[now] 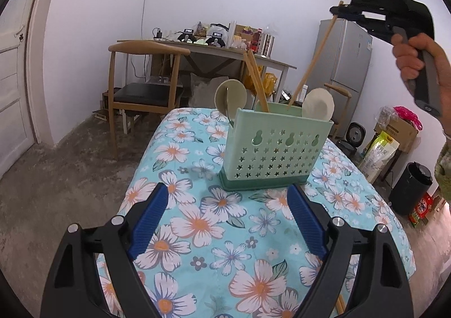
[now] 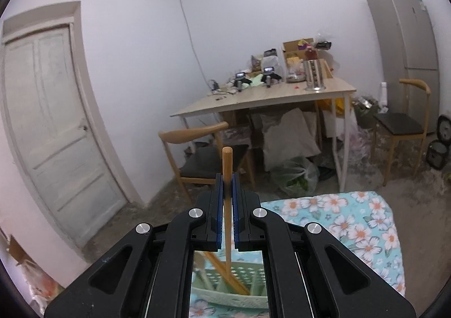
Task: Organize utensils
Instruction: 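Lower the right tool's chopstick into the basket and open the right tool, then move both open tools down to the remaining chopsticks on the bed cover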
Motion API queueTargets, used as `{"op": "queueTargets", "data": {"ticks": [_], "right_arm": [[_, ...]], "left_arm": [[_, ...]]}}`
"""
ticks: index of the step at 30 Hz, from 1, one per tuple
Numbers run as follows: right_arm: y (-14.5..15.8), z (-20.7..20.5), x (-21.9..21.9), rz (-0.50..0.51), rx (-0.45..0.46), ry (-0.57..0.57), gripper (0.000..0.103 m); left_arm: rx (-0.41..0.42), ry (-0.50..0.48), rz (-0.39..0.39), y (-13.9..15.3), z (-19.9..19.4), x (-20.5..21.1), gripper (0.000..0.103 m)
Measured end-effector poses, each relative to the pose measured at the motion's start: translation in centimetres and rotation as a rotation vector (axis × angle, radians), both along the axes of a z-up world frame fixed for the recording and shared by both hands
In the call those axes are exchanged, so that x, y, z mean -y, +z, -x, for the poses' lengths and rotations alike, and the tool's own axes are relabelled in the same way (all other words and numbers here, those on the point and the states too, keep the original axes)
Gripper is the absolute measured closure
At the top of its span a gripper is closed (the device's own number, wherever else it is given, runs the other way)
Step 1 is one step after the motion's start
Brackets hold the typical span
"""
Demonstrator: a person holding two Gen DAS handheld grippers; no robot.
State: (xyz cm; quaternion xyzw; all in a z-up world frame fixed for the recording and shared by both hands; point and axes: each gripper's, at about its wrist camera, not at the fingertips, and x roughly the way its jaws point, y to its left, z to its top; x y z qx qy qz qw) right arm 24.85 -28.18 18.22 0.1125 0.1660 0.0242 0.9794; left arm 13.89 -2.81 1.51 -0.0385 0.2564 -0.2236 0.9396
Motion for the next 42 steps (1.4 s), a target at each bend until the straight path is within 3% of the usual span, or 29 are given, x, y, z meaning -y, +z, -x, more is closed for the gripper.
{"op": "queueTargets", "data": {"ticks": [8,10,11,12,19,24,29,36,42], "right_arm": [[-3.8,-2.0,-1.4,0.100,-0.106,-0.012,0.096],[-3.6,-1.5,-1.6,0.117,-0.101,-0.014,0.080],[-3.3,-1.3,-1.6,0.118,-0.093,-0.017,0.064],[-3.0,-0.8,-1.5,0.119,-0.078,-0.018,0.056],[-1.1,5.0,0.0,0.104,0.003,-0.039,0.050],[-2.2,9.4,1.3,0.051,-0.018,-0.030,0.049],[-6.6,11.9,2.2,-0.048,-0.131,0.002,0.049],[-19.4,12.3,0.8,-0.325,-0.486,0.111,0.050],[-26.5,12.9,-0.3,-0.533,-0.615,0.137,0.067]], "left_arm": [[-0.004,0.007,-0.001,-0.1,-0.2,-0.2,0.019],[-0.011,0.006,0.002,-0.2,-0.3,-0.1,0.019],[-0.013,0.004,0.002,-0.3,-0.2,-0.1,0.019],[-0.016,0.002,0.000,-0.3,-0.2,0.0,0.019],[-0.040,-0.018,-0.014,-0.6,0.0,0.9,0.019],[-0.047,-0.038,-0.032,-0.6,0.4,1.6,0.019],[-0.096,-0.064,-0.076,-1.4,0.6,2.7,0.018],[-0.219,-0.099,-0.108,-4.1,1.2,4.1,0.018],[-0.297,-0.150,-0.119,-5.8,2.9,4.8,0.018]]}}
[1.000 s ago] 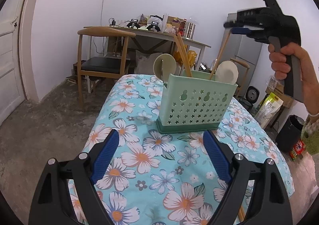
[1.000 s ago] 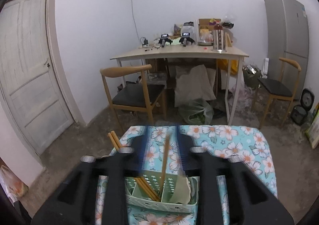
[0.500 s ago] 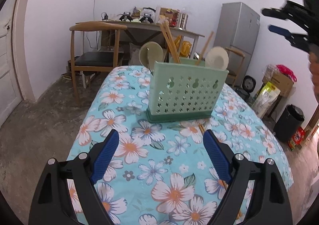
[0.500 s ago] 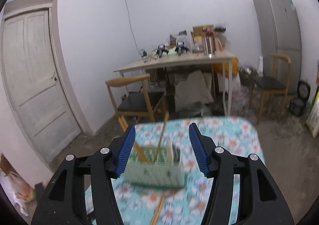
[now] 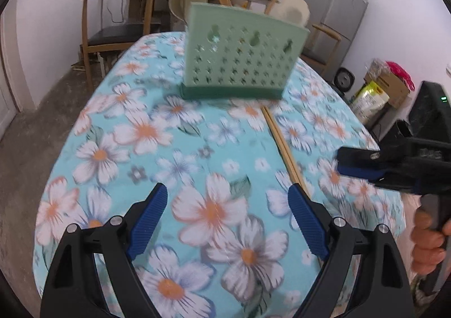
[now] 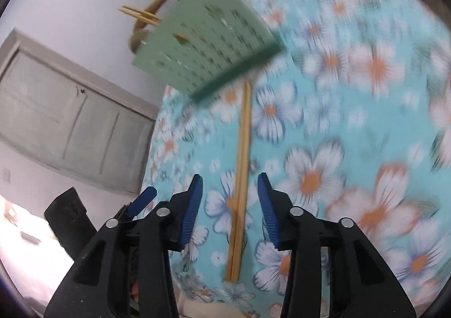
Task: Organize utensils
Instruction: 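Move both open tools down to the remaining chopsticks on the bed cover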
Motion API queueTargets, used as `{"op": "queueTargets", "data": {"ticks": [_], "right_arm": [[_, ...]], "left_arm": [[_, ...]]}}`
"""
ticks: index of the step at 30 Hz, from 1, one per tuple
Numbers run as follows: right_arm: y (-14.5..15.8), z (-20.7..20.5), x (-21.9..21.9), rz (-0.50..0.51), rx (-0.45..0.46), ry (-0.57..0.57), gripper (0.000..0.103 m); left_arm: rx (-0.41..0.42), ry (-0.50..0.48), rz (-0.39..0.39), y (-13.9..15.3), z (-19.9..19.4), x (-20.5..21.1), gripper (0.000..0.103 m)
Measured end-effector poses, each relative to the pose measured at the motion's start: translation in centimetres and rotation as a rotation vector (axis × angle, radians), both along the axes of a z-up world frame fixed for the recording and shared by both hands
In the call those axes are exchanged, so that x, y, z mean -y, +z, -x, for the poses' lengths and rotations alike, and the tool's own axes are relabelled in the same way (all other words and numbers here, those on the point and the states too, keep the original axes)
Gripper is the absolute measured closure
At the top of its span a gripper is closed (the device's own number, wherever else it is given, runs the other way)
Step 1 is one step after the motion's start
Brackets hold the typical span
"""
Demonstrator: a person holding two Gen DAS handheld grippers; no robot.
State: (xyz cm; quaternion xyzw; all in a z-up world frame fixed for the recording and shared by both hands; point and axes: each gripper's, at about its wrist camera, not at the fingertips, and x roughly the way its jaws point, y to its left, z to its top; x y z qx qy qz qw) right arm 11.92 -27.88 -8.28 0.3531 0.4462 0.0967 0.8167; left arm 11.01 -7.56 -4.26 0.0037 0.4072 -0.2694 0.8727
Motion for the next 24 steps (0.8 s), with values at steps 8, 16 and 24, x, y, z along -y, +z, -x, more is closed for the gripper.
{"op": "queueTargets", "data": {"ticks": [8,16,24], "right_arm": [[-2.7,-0.3,-1.9,-0.004,-0.047,0.007,0.083],[-3.4,-0.2,-0.8,-0.060,-0.023,-0.019,0.098],[-3.1,2.1,2.3,-0.069,0.004,-0.072,0.099]], "left_arm": [[0.003,-0.005,0.004,-0.1,1.2,-0.2,0.018],[0.047,-0.012,-0.021,0.5,1.8,0.5,0.018],[0.035,-0.055,0.001,0.6,1.9,1.7,0.034]]}}
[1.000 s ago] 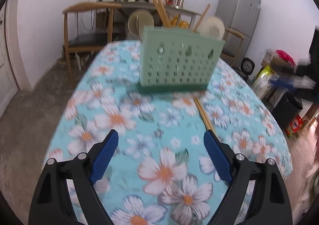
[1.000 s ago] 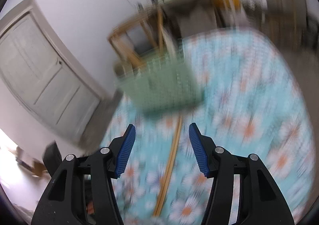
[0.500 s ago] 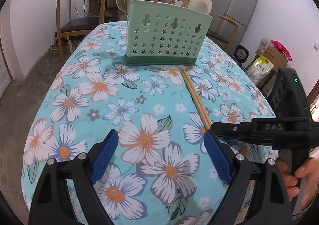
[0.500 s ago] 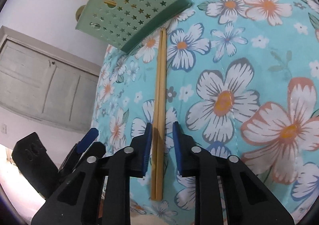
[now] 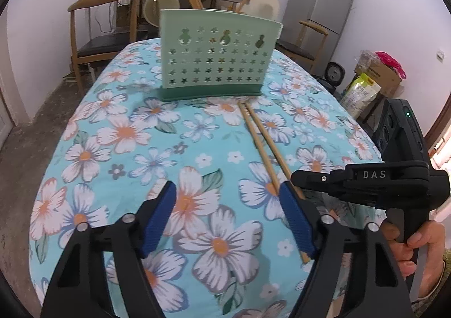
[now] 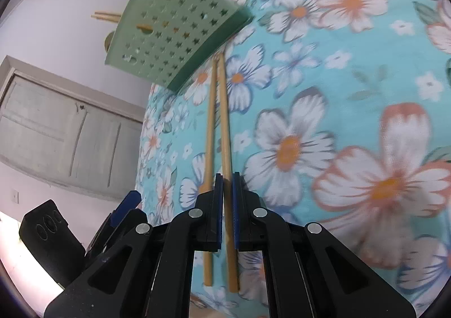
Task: Organize utensils
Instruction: 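Move both open tools down to the remaining chopsticks on the bed cover, then close the right tool on one chopstick while the left tool closes on another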
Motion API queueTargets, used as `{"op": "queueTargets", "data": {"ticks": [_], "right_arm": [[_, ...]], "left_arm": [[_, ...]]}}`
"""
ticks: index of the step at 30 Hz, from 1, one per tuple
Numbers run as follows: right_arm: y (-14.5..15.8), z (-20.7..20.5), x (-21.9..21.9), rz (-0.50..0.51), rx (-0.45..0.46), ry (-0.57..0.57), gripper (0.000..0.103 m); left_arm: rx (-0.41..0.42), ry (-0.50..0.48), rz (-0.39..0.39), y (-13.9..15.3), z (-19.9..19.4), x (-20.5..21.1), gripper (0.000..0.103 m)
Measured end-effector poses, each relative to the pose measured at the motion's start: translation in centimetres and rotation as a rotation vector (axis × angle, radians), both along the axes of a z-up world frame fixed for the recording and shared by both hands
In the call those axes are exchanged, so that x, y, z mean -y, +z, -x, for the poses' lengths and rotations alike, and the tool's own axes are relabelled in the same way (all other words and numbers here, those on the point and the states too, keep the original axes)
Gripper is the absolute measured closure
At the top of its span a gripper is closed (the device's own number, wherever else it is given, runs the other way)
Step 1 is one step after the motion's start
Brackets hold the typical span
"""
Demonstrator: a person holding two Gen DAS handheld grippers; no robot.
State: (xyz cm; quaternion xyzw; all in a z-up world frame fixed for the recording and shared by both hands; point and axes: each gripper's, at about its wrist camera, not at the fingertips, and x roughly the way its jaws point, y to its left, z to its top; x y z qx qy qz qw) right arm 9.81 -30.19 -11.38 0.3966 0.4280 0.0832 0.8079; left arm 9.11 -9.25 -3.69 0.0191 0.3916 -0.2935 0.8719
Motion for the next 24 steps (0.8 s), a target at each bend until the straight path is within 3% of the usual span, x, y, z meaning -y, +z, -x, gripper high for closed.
{"op": "queueTargets", "data": {"ticks": [9,13,24], "right_arm": [[-0.4,2.1,2.1,-0.004,0.003,-0.033,0.098],[-0.6,2.2,2.2,-0.008,0.010,-0.029,0.098],[-0.5,2.8,2.5,-0.010,0.020,-0.023,0.098]], "left_arm": [[-0.148,-0.084,0.095,-1.2,-1.9,2.9,0.063],[-0.218,-0.083,0.072,-2.4,-3.0,4.6,0.077],[-0.305,-0.073,0.098,-3.5,-4.5,5.8,0.091]]}}
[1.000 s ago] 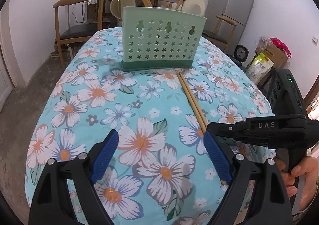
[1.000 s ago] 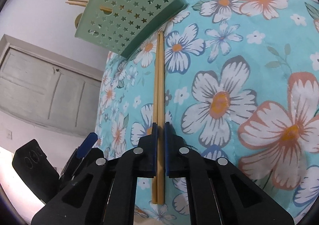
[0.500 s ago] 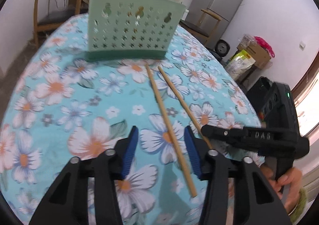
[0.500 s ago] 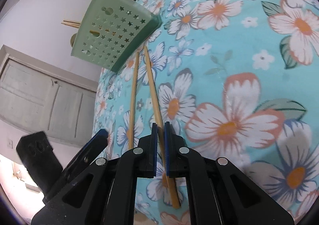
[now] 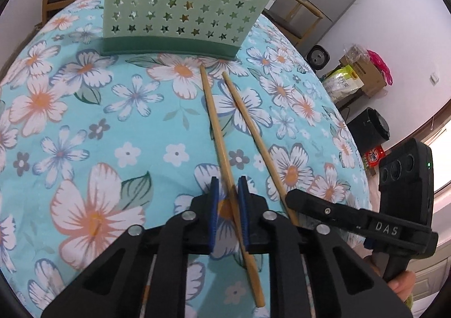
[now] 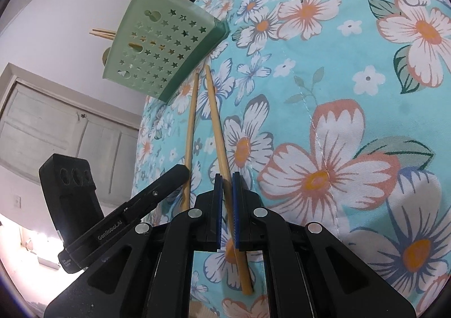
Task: Organize utensils
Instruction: 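Close the right tool on one chopstick while the left tool closes on another, then lift both held chopsticks toward the green basket with both tools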
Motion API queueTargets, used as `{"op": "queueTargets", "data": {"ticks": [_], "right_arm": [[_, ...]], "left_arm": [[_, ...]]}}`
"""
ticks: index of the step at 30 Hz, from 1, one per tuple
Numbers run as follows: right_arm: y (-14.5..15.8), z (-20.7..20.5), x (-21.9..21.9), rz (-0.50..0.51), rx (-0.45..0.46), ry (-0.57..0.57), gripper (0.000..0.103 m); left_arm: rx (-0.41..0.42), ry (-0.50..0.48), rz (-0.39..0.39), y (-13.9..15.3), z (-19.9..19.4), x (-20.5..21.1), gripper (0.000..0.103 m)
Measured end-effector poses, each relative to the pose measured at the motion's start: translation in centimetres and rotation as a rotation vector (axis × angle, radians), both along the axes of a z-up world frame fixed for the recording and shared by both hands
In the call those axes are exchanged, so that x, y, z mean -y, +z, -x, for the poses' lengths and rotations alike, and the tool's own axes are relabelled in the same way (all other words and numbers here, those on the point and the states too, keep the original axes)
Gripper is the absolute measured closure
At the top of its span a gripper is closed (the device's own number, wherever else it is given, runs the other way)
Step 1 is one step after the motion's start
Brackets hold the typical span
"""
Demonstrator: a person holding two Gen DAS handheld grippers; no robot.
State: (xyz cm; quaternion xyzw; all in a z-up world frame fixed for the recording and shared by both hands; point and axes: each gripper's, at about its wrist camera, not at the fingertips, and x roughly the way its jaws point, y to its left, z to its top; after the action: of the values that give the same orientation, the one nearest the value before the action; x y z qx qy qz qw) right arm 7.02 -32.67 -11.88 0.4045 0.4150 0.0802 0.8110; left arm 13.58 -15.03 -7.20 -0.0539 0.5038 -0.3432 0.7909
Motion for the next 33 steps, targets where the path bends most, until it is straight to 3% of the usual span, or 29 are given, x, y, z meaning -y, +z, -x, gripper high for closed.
{"op": "queueTargets", "data": {"ticks": [9,18,25,33], "right_arm": [[0.4,-0.2,-0.6,0.022,0.000,-0.005,0.098],[0.9,0.3,-1.7,0.028,0.007,0.032,0.099],[1.2,0.9,-3.3,0.041,0.005,0.076,0.099],[2.3,1.0,-4.9,0.121,0.012,0.129,0.095]], "left_arm": [[-0.045,0.057,0.032,-0.4,-0.4,0.2,0.096],[-0.002,0.135,0.060,1.7,1.4,-3.4,0.098],[-0.002,0.223,0.023,1.5,3.6,-7.2,0.098],[-0.020,0.237,-0.026,0.9,5.1,-8.7,0.098]]}}
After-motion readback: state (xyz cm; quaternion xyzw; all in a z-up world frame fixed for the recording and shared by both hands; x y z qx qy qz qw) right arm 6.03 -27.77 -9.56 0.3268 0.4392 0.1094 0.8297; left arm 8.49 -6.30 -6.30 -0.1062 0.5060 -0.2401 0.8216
